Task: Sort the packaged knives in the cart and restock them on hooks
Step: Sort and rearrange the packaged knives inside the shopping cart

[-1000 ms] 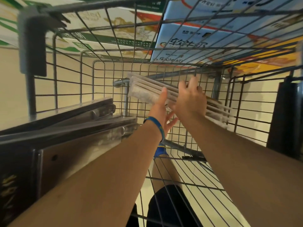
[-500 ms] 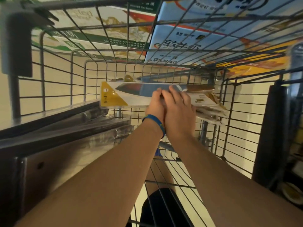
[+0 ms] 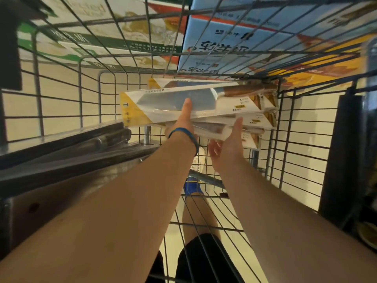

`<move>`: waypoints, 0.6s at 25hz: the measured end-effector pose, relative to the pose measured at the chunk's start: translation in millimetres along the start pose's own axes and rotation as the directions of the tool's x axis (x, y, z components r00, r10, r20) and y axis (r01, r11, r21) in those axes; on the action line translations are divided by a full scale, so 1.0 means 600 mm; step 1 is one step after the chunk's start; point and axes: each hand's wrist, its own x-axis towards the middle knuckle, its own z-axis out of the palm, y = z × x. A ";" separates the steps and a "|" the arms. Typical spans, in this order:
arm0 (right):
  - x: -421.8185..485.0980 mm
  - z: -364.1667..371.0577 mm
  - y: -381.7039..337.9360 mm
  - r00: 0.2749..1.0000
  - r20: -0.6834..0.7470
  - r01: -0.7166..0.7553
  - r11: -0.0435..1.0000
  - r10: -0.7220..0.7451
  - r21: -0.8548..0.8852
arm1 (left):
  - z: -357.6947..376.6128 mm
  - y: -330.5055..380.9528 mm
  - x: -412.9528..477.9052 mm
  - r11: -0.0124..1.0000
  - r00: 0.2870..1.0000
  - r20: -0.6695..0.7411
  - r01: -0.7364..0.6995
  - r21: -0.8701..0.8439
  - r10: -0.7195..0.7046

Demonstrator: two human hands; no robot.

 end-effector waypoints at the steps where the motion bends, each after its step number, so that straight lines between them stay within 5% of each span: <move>1: 0.006 0.010 -0.005 0.999 -0.014 0.038 0.999 -0.038 -0.003 | -0.002 0.001 0.000 1.000 1.000 -0.026 0.005 0.024 -0.005; 8: 0.028 0.078 -0.037 0.928 -0.151 0.258 0.877 -0.342 -0.406 | 0.011 0.041 -0.014 0.969 0.982 0.191 -0.045 0.244 -0.003; 12: 0.044 0.045 -0.034 0.937 -0.124 0.177 0.748 -0.327 -0.639 | -0.009 0.032 -0.004 0.913 0.995 0.048 0.064 0.402 -0.091; 15: 0.051 0.044 -0.044 0.949 -0.104 0.194 0.812 -0.297 -0.551 | -0.016 0.025 0.003 0.919 0.997 0.041 0.042 0.392 -0.063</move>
